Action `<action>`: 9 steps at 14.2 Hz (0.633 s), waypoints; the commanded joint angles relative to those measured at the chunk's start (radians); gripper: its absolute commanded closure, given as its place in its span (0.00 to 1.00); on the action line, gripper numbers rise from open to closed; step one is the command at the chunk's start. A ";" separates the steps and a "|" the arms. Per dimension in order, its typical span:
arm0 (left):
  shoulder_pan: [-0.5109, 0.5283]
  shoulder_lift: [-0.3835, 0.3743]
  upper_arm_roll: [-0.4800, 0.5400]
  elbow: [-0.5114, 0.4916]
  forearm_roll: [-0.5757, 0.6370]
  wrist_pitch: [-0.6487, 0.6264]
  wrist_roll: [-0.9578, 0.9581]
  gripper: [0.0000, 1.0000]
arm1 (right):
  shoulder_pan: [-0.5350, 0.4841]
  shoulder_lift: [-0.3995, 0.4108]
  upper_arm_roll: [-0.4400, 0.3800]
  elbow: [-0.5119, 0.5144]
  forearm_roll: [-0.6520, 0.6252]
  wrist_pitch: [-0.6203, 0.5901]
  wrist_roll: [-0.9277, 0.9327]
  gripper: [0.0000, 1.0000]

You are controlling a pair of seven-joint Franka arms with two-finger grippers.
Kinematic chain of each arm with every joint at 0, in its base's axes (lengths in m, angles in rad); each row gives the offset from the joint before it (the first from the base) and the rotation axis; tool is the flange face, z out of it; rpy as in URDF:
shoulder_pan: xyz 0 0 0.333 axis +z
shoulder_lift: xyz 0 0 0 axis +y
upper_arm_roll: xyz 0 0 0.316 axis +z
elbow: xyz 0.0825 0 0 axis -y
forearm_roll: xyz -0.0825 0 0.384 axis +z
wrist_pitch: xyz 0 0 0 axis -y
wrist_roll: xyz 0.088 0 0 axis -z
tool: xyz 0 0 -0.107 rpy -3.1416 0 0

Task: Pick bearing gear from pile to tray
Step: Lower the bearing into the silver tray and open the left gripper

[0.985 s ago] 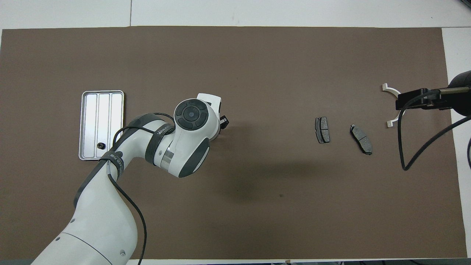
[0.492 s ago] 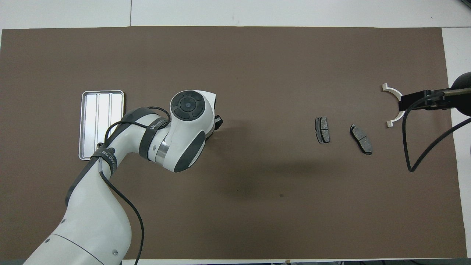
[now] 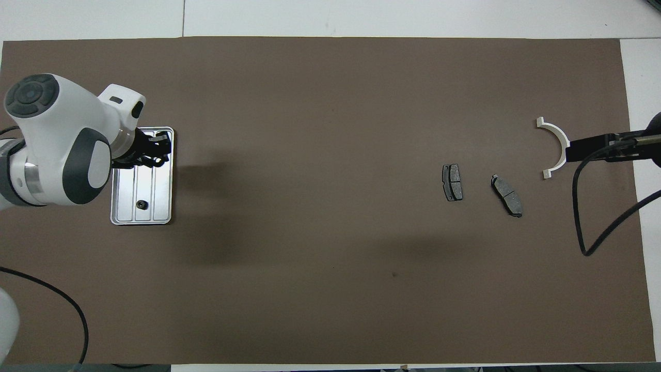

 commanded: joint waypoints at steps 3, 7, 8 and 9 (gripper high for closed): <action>0.054 0.034 -0.012 -0.022 0.011 0.092 0.062 0.87 | -0.010 -0.014 0.006 -0.013 0.012 -0.076 -0.020 0.00; 0.095 0.043 -0.010 -0.029 0.034 0.112 0.082 0.87 | -0.010 -0.014 0.006 -0.009 0.011 -0.122 -0.020 0.00; 0.097 0.043 -0.010 -0.041 0.034 0.122 0.085 0.87 | -0.010 -0.014 0.006 -0.009 0.011 -0.122 -0.018 0.00; 0.097 0.044 -0.010 -0.051 0.034 0.141 0.085 0.87 | -0.010 -0.012 0.006 -0.007 0.011 -0.121 -0.020 0.00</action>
